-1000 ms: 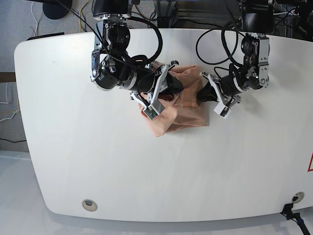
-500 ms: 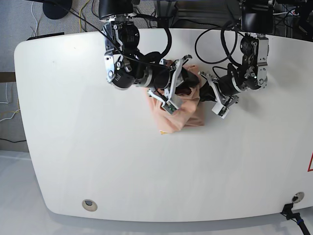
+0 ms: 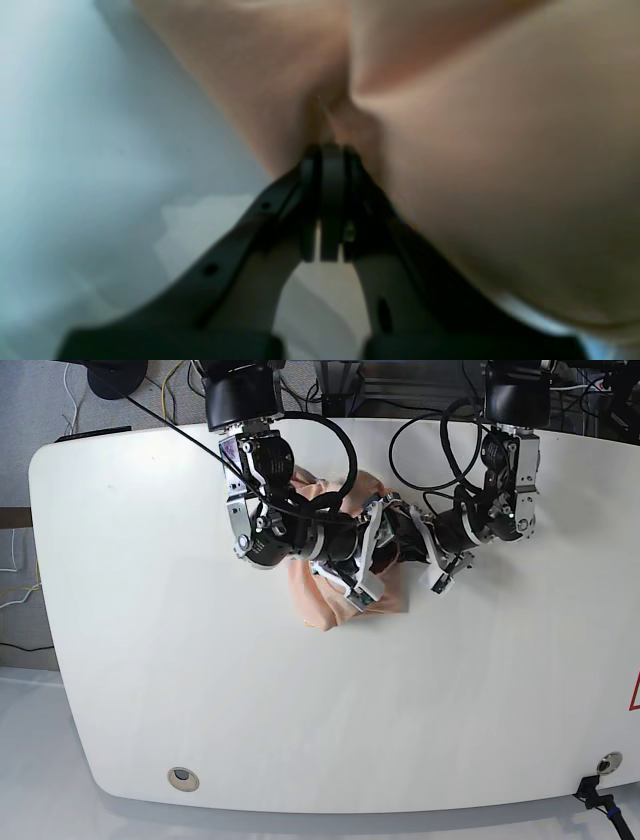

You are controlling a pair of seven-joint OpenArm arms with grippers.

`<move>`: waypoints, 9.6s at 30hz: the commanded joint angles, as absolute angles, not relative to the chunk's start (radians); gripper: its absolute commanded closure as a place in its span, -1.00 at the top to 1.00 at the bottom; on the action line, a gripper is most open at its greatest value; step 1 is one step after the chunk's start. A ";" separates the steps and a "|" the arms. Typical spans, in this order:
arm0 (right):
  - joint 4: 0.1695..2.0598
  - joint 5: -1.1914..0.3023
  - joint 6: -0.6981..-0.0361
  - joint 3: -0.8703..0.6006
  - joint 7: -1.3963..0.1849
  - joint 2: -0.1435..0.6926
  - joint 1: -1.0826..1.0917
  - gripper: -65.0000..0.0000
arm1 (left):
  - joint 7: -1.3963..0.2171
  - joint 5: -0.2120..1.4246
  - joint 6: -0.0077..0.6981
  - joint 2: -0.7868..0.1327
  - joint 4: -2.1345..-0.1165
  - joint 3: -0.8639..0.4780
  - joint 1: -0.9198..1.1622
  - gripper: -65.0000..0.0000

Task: Fold the T-shirt properly

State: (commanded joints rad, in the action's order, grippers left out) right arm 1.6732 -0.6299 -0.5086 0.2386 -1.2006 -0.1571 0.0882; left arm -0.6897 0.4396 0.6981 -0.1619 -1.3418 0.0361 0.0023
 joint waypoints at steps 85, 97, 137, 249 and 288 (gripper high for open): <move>1.511 -0.240 -0.512 0.203 -0.716 0.038 0.219 -0.93 | -0.691 0.337 0.698 -0.246 -1.847 0.196 0.186 -1.00; 1.248 -0.240 -0.510 0.205 -0.521 0.065 0.214 -1.00 | -0.601 0.314 0.698 -0.252 -1.529 0.199 0.104 -1.00; 1.529 -0.240 -0.510 0.110 -0.630 0.064 0.189 -1.00 | -0.638 0.318 0.698 -0.274 -1.779 0.073 0.165 -1.00; 1.339 -0.013 -0.395 -0.186 0.137 0.025 -0.931 -1.00 | -0.177 -0.022 0.698 0.065 -1.296 -0.433 0.776 -1.00; 0.421 -0.010 -0.349 -0.183 0.137 0.048 -0.340 -1.00 | -0.127 -0.269 0.266 -0.035 -0.346 -0.338 0.199 -1.00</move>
State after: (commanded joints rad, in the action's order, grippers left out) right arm 0.4212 -0.0100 -0.3491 -0.1834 0.1373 0.0483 -0.3399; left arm -0.1266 -0.2693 0.2662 -0.0345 -0.3460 -0.3383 0.1987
